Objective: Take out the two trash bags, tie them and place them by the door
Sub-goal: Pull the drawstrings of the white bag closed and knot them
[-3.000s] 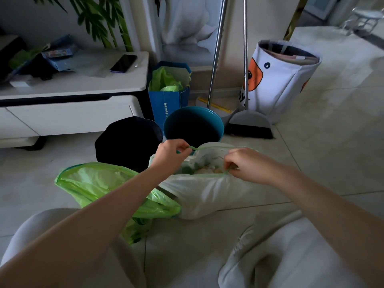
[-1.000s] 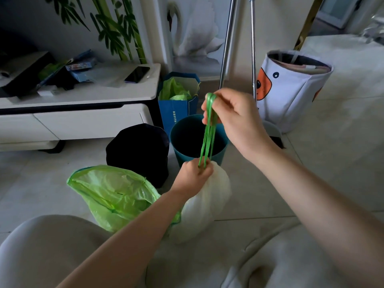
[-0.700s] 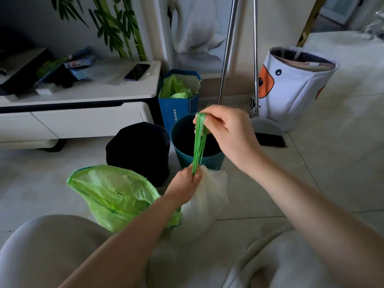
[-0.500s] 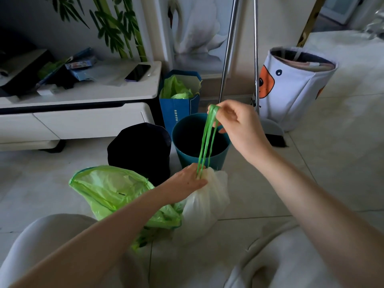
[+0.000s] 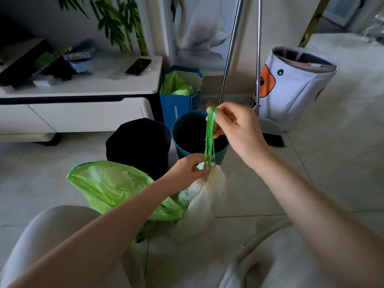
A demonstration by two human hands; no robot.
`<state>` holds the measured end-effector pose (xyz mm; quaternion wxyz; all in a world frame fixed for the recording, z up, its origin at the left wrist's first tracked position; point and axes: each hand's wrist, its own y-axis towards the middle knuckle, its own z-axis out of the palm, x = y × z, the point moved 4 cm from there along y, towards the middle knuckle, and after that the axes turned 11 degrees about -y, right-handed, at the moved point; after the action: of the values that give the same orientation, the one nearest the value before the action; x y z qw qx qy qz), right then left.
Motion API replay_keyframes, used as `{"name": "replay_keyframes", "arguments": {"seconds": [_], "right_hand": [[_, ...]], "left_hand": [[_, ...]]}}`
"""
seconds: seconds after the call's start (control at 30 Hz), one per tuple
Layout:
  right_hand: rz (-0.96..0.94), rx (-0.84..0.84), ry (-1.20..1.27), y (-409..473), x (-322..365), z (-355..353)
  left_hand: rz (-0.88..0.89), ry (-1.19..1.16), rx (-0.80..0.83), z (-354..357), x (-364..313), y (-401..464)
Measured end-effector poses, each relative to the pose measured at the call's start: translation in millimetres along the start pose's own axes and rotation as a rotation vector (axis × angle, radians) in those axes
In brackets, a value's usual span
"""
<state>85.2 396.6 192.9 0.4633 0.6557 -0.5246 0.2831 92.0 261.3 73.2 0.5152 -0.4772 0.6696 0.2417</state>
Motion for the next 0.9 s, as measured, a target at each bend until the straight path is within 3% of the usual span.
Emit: {"name": "replay_keyframes", "arguments": {"seconds": [0.17, 0.37, 0.53, 0.67, 0.9], "right_hand": [[0.030, -0.001, 0.047, -1, 0, -8], [0.194, -0.141, 0.095, 2, -17, -33], [0.324, -0.155, 0.174, 0, -29, -47], [0.362, -0.103, 0.167, -4, -30, -47], [0.357, 0.008, 0.160, -6, -23, -50]], "left_hand": [[-0.015, -0.040, -0.036, -6, 2, 7], [-0.071, -0.446, -0.231, -18, 7, -2], [-0.148, -0.752, -0.273, -22, 17, -6], [-0.179, -0.838, -0.329, -27, 24, -9], [-0.217, -0.841, -0.291, -26, 25, -10]]}}
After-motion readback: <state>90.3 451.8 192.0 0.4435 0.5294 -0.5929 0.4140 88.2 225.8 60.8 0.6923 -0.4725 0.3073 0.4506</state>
